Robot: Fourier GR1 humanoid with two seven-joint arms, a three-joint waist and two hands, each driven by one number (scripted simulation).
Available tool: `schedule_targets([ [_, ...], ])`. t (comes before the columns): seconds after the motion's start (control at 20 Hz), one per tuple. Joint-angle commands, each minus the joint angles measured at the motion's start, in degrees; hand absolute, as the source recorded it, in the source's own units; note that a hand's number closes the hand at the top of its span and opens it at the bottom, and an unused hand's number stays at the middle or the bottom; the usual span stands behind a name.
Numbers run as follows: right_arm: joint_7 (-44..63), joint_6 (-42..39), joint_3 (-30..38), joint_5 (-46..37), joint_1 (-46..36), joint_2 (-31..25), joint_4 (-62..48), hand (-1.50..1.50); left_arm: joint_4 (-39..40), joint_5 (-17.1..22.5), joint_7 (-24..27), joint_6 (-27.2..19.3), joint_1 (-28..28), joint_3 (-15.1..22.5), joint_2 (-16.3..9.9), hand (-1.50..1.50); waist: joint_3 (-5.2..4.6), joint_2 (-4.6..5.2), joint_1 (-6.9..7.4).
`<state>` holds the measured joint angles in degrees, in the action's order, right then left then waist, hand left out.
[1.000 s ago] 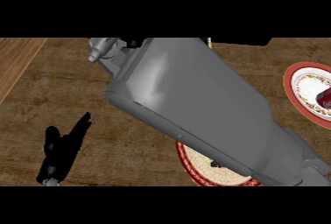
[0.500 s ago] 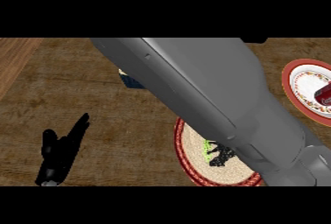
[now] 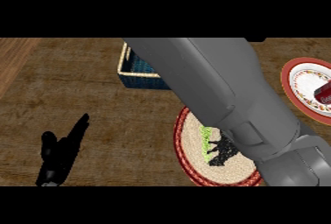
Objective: Pick the bell pepper from the placemat and place it in the basket
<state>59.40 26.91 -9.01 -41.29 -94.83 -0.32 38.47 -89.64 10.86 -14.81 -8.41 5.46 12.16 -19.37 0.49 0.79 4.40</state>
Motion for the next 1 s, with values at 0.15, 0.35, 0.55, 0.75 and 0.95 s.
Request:
schedule_targets([
  [0.15,-2.75,13.75,0.72,5.28,4.88,0.31,-4.78,1.5,5.18,1.4,-0.3,2.7,2.12,-0.61,-0.48,0.0,-0.71,0.44,0.02],
  [0.35,-4.81,14.6,0.75,8.6,3.86,0.31,-6.5,1.5,5.93,0.02,-3.02,0.17,-1.35,0.11,1.91,0.0,-0.64,0.22,-1.05],
  [0.55,-0.03,15.12,-2.37,0.67,6.07,0.31,-14.35,1.5,5.58,0.12,-2.84,-0.61,1.1,-1.58,1.01,0.0,-0.68,-0.12,-3.07],
  [0.75,-4.91,8.77,-1.93,2.46,5.37,0.01,-15.98,1.5,4.76,0.86,-1.41,0.59,2.8,-2.56,0.68,0.0,-0.59,-0.14,-2.61],
  [0.95,-8.04,6.99,-2.77,2.02,6.42,-1.18,-15.6,-1.5,6.42,-0.16,-2.85,-0.65,0.02,-2.42,2.05,0.0,-0.55,-0.21,-3.65],
])
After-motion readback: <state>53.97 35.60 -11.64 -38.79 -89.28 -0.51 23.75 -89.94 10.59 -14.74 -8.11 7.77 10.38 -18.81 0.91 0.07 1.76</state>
